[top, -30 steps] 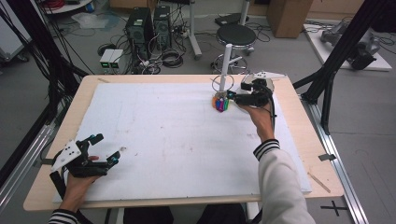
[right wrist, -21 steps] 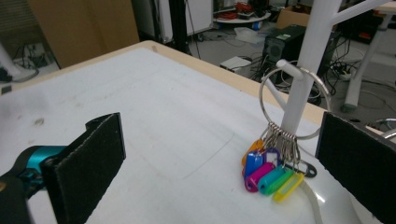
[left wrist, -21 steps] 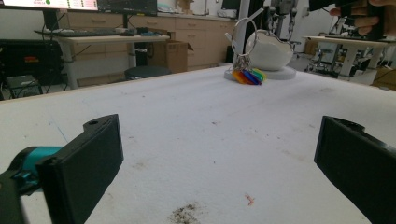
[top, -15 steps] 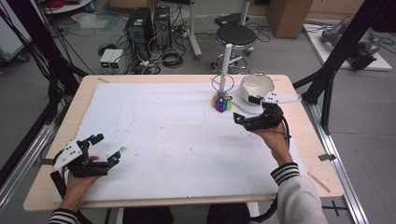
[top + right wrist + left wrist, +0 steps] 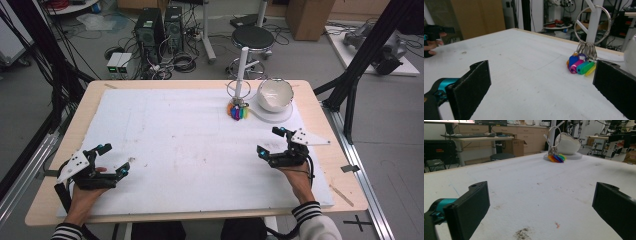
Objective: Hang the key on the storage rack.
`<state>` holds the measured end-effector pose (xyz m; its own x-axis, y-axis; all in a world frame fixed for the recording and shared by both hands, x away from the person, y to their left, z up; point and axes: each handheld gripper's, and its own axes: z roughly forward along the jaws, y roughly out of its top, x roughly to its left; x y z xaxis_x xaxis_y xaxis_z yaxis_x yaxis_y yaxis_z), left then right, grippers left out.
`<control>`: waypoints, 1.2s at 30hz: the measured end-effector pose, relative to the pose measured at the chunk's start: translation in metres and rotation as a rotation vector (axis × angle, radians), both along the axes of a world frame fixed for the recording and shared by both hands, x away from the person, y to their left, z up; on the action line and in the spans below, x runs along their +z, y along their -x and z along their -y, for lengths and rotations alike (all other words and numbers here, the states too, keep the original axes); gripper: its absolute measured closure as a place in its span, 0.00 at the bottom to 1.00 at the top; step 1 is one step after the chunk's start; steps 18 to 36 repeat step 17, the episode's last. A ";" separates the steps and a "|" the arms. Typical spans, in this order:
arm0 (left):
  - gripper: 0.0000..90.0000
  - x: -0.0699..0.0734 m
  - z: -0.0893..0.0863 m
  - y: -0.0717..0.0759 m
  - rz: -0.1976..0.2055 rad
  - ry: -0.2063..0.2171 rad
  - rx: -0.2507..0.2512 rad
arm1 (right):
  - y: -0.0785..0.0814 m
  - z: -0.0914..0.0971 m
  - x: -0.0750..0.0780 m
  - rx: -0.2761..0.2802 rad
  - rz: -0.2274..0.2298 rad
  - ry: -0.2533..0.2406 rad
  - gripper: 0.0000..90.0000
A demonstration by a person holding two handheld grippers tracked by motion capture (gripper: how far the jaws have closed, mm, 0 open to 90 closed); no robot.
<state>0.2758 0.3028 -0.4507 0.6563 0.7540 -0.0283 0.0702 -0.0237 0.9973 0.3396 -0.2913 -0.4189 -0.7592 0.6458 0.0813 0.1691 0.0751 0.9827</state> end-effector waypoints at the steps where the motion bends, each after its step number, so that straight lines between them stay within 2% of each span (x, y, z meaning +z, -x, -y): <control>1: 0.02 0.000 0.000 0.000 0.003 -0.002 0.000 | 0.001 0.002 -0.004 0.003 -0.008 -0.011 0.01; 3: 0.02 0.000 0.000 0.001 0.005 0.001 0.001 | 0.004 0.005 -0.012 -0.001 -0.008 -0.034 0.01; 9: 0.02 0.000 0.000 0.001 0.004 -0.001 0.003 | 0.010 0.008 -0.030 -0.007 0.006 -0.046 0.01; 11: 0.02 0.000 0.001 0.001 0.003 -0.001 0.004 | 0.013 0.009 -0.031 -0.011 0.032 -0.058 0.01; 12: 0.02 0.000 0.001 0.001 0.004 -0.002 0.004 | 0.014 0.009 -0.031 -0.016 0.026 -0.062 0.01; 15: 0.02 0.000 0.001 0.000 0.000 -0.003 0.006 | 0.014 0.007 -0.031 -0.022 0.052 -0.035 0.01; 16: 0.02 0.000 0.001 0.000 -0.001 -0.002 0.006 | 0.015 0.006 -0.031 -0.025 0.042 -0.035 0.01; 36: 0.02 0.000 0.001 0.001 0.001 -0.005 0.006 | 0.015 0.006 -0.031 -0.030 0.042 -0.031 0.01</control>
